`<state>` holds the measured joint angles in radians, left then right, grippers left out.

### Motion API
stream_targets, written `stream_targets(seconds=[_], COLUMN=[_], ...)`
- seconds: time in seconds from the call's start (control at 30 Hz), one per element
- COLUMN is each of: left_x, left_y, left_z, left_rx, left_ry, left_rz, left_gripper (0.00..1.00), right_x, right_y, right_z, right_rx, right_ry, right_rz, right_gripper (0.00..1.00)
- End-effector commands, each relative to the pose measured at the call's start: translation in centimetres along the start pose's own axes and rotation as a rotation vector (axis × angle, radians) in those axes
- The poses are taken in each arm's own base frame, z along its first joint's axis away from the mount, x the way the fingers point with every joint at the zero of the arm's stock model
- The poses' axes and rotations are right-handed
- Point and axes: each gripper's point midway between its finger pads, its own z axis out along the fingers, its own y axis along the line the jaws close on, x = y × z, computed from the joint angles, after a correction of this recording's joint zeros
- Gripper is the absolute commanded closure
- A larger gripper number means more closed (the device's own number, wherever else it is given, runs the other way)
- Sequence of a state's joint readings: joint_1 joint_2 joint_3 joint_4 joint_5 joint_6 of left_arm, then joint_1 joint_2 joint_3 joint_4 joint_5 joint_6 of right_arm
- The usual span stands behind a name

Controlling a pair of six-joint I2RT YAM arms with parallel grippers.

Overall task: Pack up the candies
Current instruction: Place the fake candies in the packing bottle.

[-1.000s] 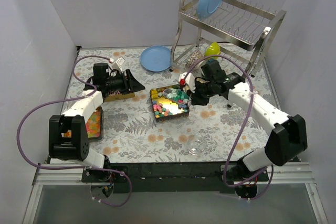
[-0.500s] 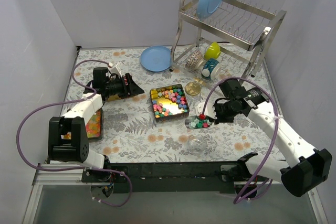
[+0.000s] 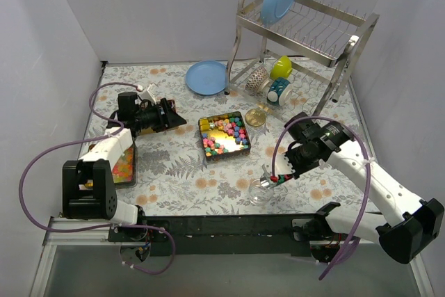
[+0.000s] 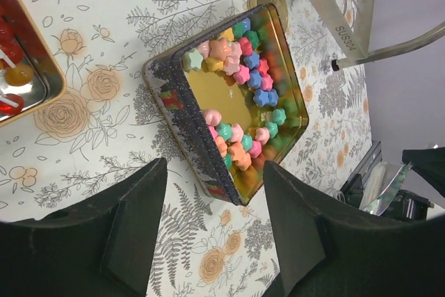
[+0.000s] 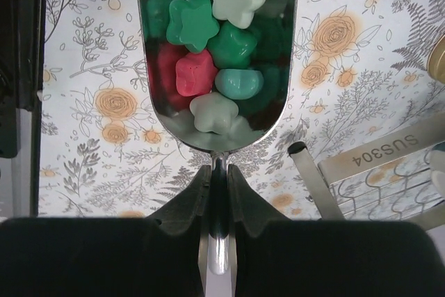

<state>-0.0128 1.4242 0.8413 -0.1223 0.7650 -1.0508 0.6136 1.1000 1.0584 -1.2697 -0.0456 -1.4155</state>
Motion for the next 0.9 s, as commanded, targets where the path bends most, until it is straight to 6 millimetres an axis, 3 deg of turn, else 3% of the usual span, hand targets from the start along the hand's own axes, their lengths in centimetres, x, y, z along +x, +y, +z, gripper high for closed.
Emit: stream_targets(seconds=[0.0, 0.13, 0.3, 0.43, 0.87], left_x=[-1.3, -1.8, -1.7, -1.3, -0.9], left_y=[-0.7, 0.1, -0.1, -0.2, -0.9], left_z=[-1.0, -1.7, -2.1, -2.4, -2.7], left_rx=[0.002, -0.020, -0.018, -0.016, 0.015], left_ry=[-0.060, -0.087, -0.097, -0.100, -0.114], left_rz=[0.051, 0.043, 0.045, 0.041, 0.025], left_gripper=[0.43, 0.43, 0.43, 0.42, 0.42], right_x=[0.7, 0.3, 0.2, 0.3, 0.0], right_y=[-0.1, -0.1, -1.1, -1.3, -3.3], right_z=[-1.5, -1.1, -0.9, -0.9, -3.2], right_rx=[0.024, -0.002, -0.004, 0.001, 0.117], right_ry=[0.112, 0.194, 0.298, 0.367, 0.467], right_rz=[-0.113, -0.134, -0.059, -0.101, -0.181], right_gripper=[0.99, 0.99, 0.99, 0.99, 0.99])
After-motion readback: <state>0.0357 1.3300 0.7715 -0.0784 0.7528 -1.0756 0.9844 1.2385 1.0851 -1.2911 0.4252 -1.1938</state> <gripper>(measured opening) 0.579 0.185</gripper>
